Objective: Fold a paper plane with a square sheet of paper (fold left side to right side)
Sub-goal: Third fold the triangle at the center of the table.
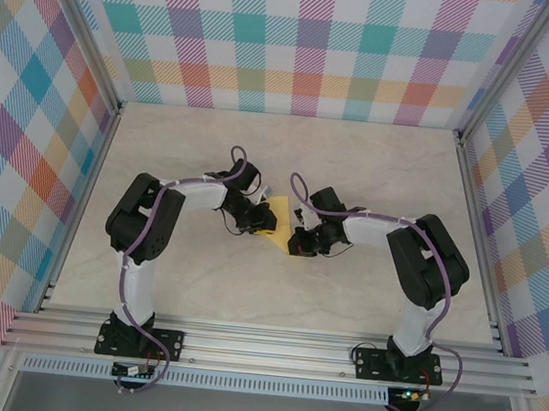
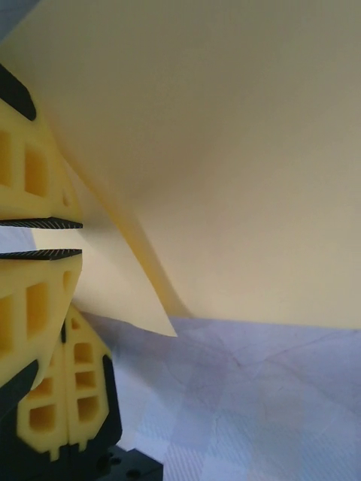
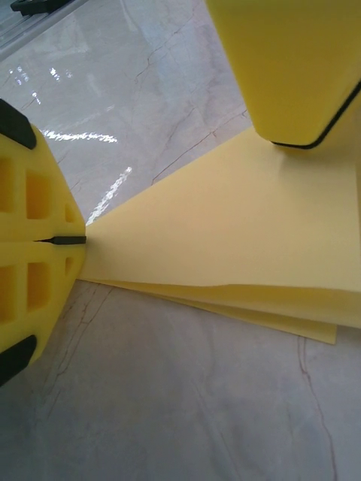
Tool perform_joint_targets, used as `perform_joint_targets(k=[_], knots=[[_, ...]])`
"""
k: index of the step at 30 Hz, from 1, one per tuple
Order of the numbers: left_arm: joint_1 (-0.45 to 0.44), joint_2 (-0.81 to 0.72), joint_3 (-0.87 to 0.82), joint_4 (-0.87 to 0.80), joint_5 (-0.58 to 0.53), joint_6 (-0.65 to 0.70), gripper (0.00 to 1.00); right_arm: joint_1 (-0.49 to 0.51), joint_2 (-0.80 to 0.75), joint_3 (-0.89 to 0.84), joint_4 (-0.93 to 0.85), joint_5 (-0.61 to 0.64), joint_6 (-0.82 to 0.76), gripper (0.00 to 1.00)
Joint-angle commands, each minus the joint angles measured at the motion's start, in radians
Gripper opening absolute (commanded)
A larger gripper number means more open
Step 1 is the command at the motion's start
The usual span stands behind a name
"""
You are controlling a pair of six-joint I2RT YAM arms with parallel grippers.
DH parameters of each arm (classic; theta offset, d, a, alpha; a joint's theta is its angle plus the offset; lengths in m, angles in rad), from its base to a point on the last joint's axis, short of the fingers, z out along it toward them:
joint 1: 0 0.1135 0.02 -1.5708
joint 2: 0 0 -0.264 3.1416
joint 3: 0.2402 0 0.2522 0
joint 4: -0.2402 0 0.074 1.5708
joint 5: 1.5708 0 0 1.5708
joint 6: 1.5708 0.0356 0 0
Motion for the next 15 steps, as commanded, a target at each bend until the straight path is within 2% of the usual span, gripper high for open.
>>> perform_joint_targets(k=[1, 10, 15], knots=[[0.002, 0.033, 0.031, -0.038, -0.039, 0.029, 0.17, -0.004, 0.013, 0.000, -0.111, 0.034, 0.017, 0.00], [0.002, 0.061, 0.012, -0.045, -0.075, 0.030, 0.16, 0.000, -0.073, 0.097, -0.137, -0.041, 0.163, 0.00], [-0.003, 0.065, 0.008, -0.049, -0.086, 0.032, 0.16, 0.014, -0.027, 0.168, -0.133, -0.054, 0.222, 0.00]])
